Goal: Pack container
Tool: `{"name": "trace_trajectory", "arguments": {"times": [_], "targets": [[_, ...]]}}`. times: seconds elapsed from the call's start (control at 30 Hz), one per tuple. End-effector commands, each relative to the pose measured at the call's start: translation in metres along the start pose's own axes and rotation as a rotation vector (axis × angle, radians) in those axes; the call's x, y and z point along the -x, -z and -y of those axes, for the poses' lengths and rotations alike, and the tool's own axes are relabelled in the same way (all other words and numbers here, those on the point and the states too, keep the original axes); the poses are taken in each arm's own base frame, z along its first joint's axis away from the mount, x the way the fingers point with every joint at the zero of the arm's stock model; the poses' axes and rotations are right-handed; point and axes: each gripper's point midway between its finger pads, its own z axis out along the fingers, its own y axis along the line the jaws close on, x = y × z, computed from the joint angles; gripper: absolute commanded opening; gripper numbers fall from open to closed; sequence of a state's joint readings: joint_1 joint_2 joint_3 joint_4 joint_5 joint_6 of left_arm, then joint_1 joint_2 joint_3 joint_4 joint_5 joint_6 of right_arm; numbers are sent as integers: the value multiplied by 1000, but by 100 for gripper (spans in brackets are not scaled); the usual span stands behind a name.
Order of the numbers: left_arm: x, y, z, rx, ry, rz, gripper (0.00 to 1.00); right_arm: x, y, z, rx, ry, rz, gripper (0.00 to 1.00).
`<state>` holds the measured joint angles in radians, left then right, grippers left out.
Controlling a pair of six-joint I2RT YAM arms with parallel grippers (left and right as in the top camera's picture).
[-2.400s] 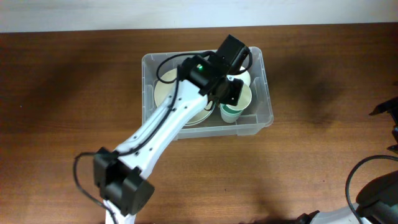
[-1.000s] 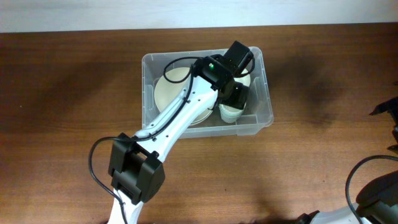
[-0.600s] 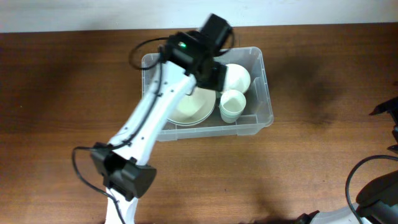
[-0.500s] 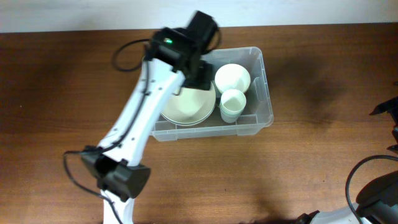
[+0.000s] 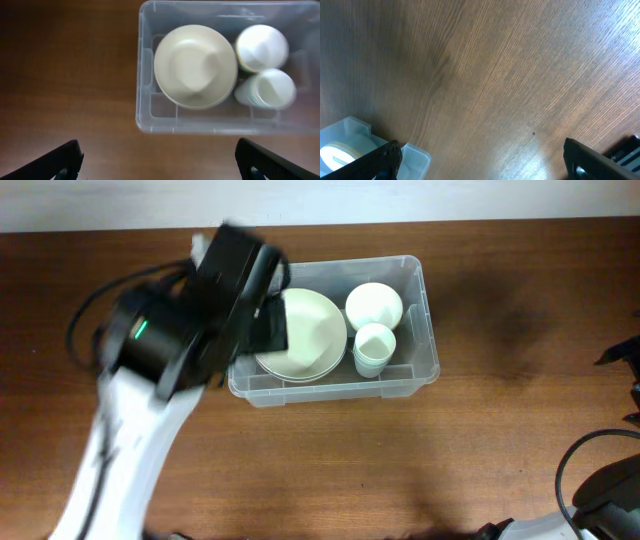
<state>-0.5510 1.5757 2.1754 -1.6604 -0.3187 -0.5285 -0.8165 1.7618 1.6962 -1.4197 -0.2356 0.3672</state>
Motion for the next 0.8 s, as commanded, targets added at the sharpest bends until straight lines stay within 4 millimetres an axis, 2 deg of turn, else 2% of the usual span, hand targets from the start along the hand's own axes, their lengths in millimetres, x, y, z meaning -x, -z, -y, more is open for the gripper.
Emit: {"name": "trace_trajectory", "arguments": {"times": [0.0, 0.1, 0.23, 0.4, 0.57, 0.77], "targets": [[-24, 36, -12, -61, 8, 76, 99, -1, 0, 2, -5, -11, 0, 99], [-48, 52, -20, -118, 9, 113, 99, -1, 0, 2, -5, -11, 0, 99], [-70, 61, -40, -144, 49, 140, 99, -1, 0, 2, -5, -11, 0, 99], [-79, 72, -50, -170, 60, 162, 100, -1, 0, 2, -5, -11, 0, 99], [-99, 72, -53, -181, 35, 89, 99, -1, 0, 2, -5, -11, 0, 99], [-96, 70, -52, -172, -17, 104, 100, -1, 0, 2, -5, -11, 0, 99]]}}
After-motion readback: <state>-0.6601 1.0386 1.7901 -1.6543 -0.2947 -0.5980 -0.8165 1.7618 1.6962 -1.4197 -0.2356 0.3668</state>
